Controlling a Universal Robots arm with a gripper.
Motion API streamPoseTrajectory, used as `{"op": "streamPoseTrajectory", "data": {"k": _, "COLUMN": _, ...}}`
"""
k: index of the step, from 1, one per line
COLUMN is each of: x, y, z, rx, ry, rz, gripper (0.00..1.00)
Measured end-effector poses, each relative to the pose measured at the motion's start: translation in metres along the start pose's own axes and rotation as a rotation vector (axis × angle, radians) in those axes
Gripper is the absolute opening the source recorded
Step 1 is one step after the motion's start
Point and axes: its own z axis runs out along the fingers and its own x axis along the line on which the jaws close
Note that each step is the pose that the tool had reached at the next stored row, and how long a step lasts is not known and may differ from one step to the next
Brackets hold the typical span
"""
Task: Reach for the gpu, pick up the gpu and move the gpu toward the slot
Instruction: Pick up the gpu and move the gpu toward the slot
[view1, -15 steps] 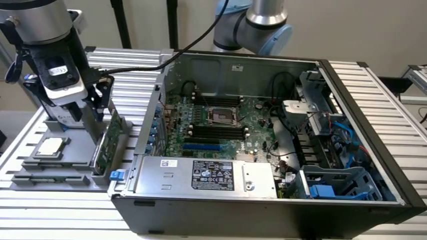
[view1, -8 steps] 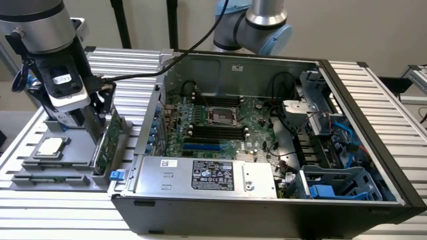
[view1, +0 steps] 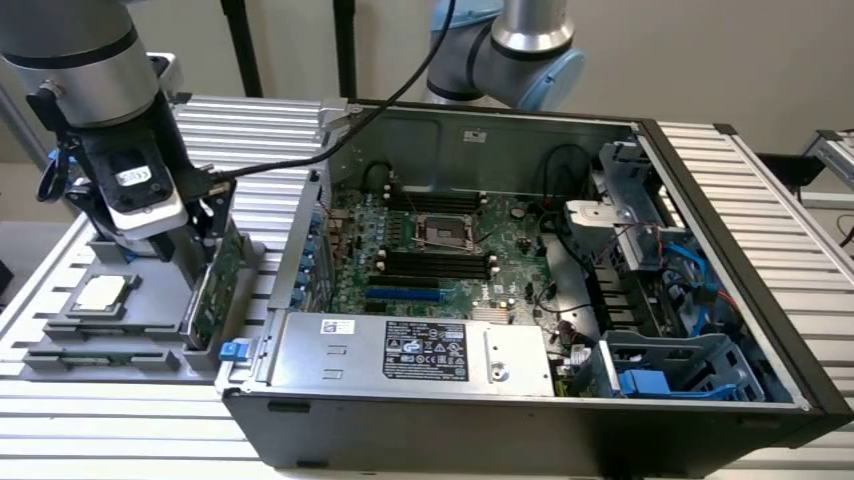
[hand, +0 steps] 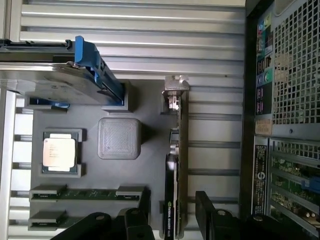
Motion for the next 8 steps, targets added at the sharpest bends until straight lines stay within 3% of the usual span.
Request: {"op": "streamPoseTrajectory", "data": {"k": 8, "x": 0.000, "y": -0.0005, "z": 0.0147, "rx": 0.0000, "ry": -0.0008, "rz": 0.000, "gripper": 0.48}}
